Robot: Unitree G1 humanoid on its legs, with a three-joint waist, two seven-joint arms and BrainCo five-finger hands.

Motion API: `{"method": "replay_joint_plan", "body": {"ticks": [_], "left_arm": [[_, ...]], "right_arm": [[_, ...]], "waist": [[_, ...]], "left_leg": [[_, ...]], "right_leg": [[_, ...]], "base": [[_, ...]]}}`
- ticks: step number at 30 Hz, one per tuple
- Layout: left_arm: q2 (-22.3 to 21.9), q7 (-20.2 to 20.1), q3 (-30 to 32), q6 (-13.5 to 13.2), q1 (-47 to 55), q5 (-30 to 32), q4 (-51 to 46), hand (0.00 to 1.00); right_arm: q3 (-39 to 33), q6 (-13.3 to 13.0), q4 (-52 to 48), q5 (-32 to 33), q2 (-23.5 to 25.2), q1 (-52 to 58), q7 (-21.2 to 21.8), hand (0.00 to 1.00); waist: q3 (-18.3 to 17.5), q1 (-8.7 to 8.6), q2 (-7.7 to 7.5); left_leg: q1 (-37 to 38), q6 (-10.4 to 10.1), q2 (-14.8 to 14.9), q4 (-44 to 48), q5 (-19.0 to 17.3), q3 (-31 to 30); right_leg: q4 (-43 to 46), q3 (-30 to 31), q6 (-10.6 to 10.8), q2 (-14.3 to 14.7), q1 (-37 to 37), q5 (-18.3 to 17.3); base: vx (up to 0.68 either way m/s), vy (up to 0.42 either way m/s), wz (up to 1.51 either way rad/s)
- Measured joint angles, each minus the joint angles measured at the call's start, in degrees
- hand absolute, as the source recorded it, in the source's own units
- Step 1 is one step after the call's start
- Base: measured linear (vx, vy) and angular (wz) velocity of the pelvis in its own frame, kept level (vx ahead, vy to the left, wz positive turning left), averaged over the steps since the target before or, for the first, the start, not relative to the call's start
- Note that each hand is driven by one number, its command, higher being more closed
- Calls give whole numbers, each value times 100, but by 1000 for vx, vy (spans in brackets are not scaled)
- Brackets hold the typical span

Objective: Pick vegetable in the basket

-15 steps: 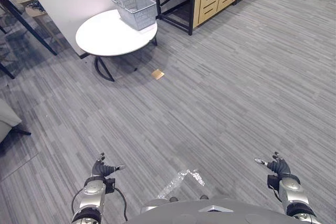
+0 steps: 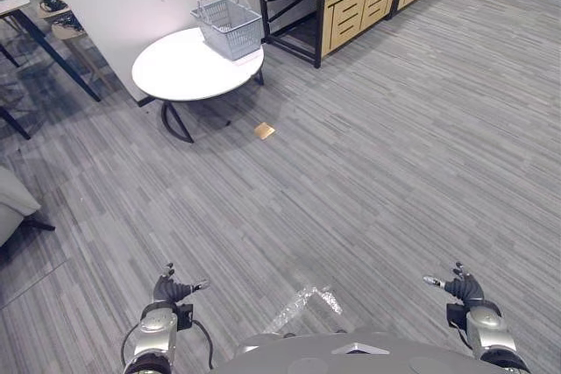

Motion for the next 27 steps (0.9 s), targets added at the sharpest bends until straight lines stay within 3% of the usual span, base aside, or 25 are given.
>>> {"method": "replay_joint_plan", "body": {"ticks": [9, 11, 13, 14, 15, 17, 19, 20, 22, 23, 24, 26, 27], "left_arm": [[-15, -6, -13, 2, -20, -192, 65, 0], [-16, -8, -12, 2, -37, -203, 68, 0], [-7, -13, -10, 7, -42, -224, 60, 0], [-11, -14, -10, 7, -50, -224, 51, 0], [-28, -13, -9, 11, -35, -230, 37, 0], [-38, -11, -10, 19, 3, -320, 37, 0], [-72, -8, -11, 18, 7, -415, 32, 0], [-99, -9, -12, 16, 15, -438, 24, 0], [-161, -9, -32, 16, 15, -438, 21, 0], [-186, -10, -117, 15, 7, -439, 19, 0], [-182, -14, -174, 12, 35, -435, 17, 0], [-208, -18, -174, 14, -54, -432, 35, 0], [-205, -41, -179, 14, -122, -426, 35, 0]], "right_arm": [[1, 5, 19, 26, 3, -266, -23, 0], [35, 4, 19, 37, 7, -296, -32, 0], [202, 5, 16, 74, -3, -334, -27, 0], [226, 5, 14, 75, -4, -345, -22, 0], [261, 5, 10, 76, -31, -354, -23, 0], [308, 8, 10, 82, -122, -391, -29, 0], [296, 10, 14, 125, -233, -430, -36, 0], [267, 7, 12, 136, -273, -462, -41, 0], [225, 8, 30, 246, -320, -468, -44, 0], [208, 8, 55, 253, -352, -460, -56, 0], [221, 5, 82, 253, -327, -475, -63, 0], [219, 3, 207, 251, -286, -441, -41, 0], [201, 3, 219, 245, -207, -436, -28, 0]], "waist": [[41, -13, 71], [103, -16, 65], [287, 50, 87], [340, 48, 73], [433, 100, 29], [499, 171, 93], [515, 223, 100], [511, 231, 108], [509, 229, 175], [536, 235, 218], [511, 316, 206], [508, 360, 30], [503, 388, -54]], "left_leg": [[-137, -7, -3, 0, -4, 29], [-428, -71, 22, 650, -360, 64], [-1141, -519, 287, 2571, -1038, 269], [-1375, -546, 365, 3165, -1042, 332], [-1918, -569, 534, 4333, -929, 370], [-2344, -535, 741, 4911, -1103, 403], [-2579, -505, 814, 4271, -1115, 509], [-2706, -468, 789, 3471, -952, 499], [-2806, -509, 809, 2067, -397, 469], [-2832, -523, 849, 1663, 231, 506], [-2881, -300, 700, 1913, 466, 582], [-2957, 93, 499, 2215, 92, 698], [-2865, 202, 350, 2223, -30, 732]], "right_leg": [[103, 27, -29, 7, -178, -50], [402, 46, -45, -16, -282, -232], [710, 134, -188, 37, -302, -581], [771, 157, -231, 41, -274, -616], [869, 279, -271, 57, -206, -706], [890, 383, -284, 46, -29, -798], [871, 529, -228, -85, 20, -904], [841, 590, -139, -201, 32, -993], [672, 645, 1, -316, 156, -1111], [519, 689, 96, -400, 280, -1221], [494, 760, 77, -593, 386, -1369], [852, 856, 89, -775, 288, -1348], [1440, 960, 269, -846, 90, -1235]], "base": [[18, -11, -1], [28, -45, -3], [-46, -64, -9], [-28, -61, -20], [29, -34, -31], [202, 39, -37], [251, 129, -35], [287, 201, -29], [335, 228, -20], [483, 330, -18], [587, 388, -23], [545, 273, -11], [558, 245, 14]]}}
